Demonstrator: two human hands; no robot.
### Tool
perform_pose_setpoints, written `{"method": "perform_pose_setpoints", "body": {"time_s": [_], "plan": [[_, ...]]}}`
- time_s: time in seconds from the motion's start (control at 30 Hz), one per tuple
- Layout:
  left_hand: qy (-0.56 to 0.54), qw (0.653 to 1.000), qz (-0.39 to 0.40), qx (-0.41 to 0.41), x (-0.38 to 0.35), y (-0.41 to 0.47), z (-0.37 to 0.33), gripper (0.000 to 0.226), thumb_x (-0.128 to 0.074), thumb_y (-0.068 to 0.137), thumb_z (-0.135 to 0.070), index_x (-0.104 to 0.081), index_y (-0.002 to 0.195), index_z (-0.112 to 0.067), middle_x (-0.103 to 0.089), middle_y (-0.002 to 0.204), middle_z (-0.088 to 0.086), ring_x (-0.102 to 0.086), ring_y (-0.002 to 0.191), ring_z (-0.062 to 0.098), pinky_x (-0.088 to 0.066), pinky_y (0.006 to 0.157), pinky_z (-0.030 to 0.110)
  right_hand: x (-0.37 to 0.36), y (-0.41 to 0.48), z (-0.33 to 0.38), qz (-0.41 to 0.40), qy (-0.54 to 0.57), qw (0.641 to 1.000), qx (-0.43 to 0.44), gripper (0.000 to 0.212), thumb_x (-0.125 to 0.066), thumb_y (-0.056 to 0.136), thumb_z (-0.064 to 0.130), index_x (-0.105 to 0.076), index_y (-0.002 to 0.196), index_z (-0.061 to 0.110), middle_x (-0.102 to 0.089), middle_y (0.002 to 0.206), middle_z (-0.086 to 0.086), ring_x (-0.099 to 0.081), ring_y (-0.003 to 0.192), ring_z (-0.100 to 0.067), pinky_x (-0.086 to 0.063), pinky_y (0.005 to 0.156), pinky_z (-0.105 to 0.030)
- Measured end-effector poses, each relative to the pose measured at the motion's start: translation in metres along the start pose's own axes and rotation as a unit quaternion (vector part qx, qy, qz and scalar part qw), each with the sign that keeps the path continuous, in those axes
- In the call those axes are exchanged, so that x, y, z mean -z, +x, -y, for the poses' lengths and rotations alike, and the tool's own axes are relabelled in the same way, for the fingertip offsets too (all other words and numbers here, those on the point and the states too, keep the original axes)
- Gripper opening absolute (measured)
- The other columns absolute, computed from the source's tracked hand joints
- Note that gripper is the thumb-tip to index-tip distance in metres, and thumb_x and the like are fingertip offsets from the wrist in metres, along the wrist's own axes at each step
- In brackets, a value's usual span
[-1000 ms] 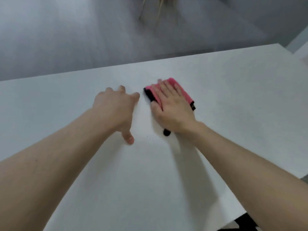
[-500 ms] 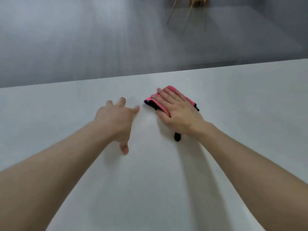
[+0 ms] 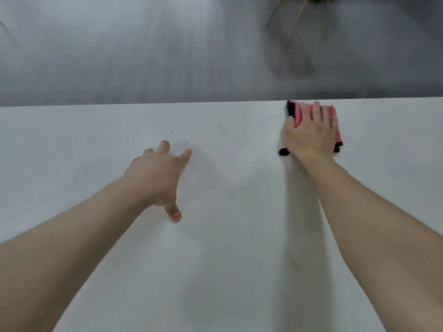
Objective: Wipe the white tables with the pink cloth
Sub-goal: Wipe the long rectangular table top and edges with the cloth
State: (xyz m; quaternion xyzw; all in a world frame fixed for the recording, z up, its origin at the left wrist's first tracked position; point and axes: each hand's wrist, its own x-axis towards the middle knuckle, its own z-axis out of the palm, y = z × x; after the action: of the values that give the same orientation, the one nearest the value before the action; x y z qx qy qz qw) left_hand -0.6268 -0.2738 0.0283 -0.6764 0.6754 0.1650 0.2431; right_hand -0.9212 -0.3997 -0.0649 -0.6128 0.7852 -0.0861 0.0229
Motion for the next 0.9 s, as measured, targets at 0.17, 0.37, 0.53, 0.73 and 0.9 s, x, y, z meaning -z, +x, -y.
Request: {"method": "perform_pose_setpoints", "body": {"time_s": [0.17,0.37,0.53,0.73,0.9], "plan": [[-0.006,1.0,-0.009,0.003,-0.005,0.006,0.001,0.167,-0.108,0.045,-0.054,0.0,0.173,-0.04,-0.03,0.152,0.008,-0.049,0.132,0.035,-0.054,0.103,0.046,-0.012,-0.025,0.117,0.035,0.033,0.989,0.139,0.067,-0.028,0.109,0.045,-0.026,0.171,0.02,-0.016,0.18,-0.01,-0.007,0.167,-0.027,0.004,0.135,-0.049],[-0.006,1.0,-0.02,0.001,-0.005,0.004,0.001,0.166,-0.107,0.045,-0.057,-0.001,0.172,-0.042,-0.03,0.154,0.008,-0.046,0.135,0.034,-0.053,0.103,0.046,-0.012,-0.003,0.064,0.017,0.015,0.967,0.253,0.07,-0.026,0.101,0.056,-0.04,0.165,0.032,-0.033,0.175,-0.002,-0.022,0.164,-0.022,-0.003,0.136,-0.043],[-0.004,1.0,-0.029,-0.006,-0.004,0.003,0.001,0.164,-0.107,0.045,-0.056,-0.003,0.172,-0.041,-0.032,0.153,0.008,-0.048,0.135,0.034,-0.05,0.101,0.044,-0.012,-0.001,0.07,0.004,0.019,0.998,-0.051,0.068,-0.03,0.108,0.046,-0.026,0.171,0.022,-0.013,0.18,-0.013,-0.004,0.167,-0.031,0.004,0.134,-0.053],[0.002,0.999,-0.04,0.004,-0.008,0.008,0.004,0.166,-0.106,0.042,-0.059,-0.004,0.172,-0.046,-0.033,0.153,0.007,-0.051,0.133,0.033,-0.048,0.094,0.042,-0.013,-0.039,0.137,0.094,0.014,0.917,0.388,0.063,-0.033,0.11,0.052,-0.028,0.17,0.034,-0.017,0.18,0.002,-0.007,0.167,-0.016,0.005,0.135,-0.042],[-0.008,0.999,-0.047,0.007,-0.008,0.009,0.005,0.162,-0.107,0.041,-0.058,-0.011,0.171,-0.047,-0.033,0.157,0.007,-0.053,0.135,0.033,-0.048,0.098,0.043,-0.005,-0.014,0.044,0.036,0.012,0.993,0.112,0.072,-0.02,0.106,0.059,-0.022,0.171,0.03,-0.014,0.181,-0.003,-0.004,0.168,-0.022,0.005,0.135,-0.045]]}}
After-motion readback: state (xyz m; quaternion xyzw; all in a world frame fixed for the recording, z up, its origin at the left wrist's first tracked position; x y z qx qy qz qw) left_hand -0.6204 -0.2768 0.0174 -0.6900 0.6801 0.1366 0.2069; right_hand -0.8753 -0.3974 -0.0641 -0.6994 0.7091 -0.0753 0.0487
